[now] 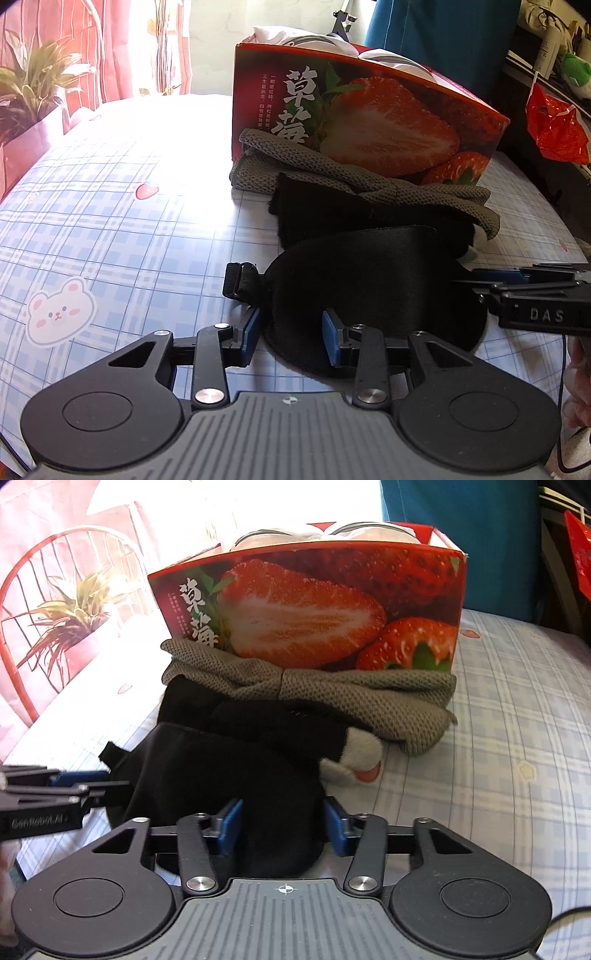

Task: Organize soft objects
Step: 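Lower both grippers onto the black eye mask and close on it, then lift the black eye mask with both grippers toward the box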

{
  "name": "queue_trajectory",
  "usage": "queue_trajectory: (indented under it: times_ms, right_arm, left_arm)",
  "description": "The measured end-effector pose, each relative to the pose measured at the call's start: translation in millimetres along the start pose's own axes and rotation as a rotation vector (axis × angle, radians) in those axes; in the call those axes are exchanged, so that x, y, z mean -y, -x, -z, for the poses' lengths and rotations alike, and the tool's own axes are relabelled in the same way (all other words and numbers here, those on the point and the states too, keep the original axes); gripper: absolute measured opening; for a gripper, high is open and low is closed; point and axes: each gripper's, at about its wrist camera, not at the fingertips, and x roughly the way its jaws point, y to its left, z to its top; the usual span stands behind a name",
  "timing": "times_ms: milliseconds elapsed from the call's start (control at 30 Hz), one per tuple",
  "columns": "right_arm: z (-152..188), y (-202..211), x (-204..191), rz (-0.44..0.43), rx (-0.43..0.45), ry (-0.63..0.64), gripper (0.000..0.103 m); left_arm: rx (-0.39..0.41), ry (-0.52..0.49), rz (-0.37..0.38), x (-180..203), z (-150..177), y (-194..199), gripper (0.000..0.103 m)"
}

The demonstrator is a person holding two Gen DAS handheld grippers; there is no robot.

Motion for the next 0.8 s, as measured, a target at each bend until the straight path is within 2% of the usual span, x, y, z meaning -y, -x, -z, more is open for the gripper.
queue_trajectory:
  times_ms: [167, 400, 567, 633, 800]
  right_arm:
    - [1.9, 4.7, -1.2, -0.028, 0.014, 0.007, 0.020]
    - [10.9, 13.9, -4.9, -0.036, 0.035, 0.015, 0.013]
    - [12.6, 20.6, 1.3, -0.019, 0.053, -0.018, 0.010]
    - [12.9, 24.2, 4.4, -0.019, 0.066, -0.028, 0.009]
    - [12.0, 32.8, 9.1, -0.023, 0.097, -0.036, 0.005]
  left_arm:
    - [0.002, -0.004, 0.002, 0.9, 0.7, 0.9, 0.038]
    - [0.007, -0.012, 0.001, -0.1, 1.4, 1.1, 0.040]
    - [0.020, 0.014, 0.013, -5.8, 2.4, 4.6, 0.018]
    - [0.029, 0.006, 0.013, -4.7, 2.0, 7.3, 0.003]
    - [0.041, -0.008, 0.030, -0.3, 2.6, 12.7, 0.003]
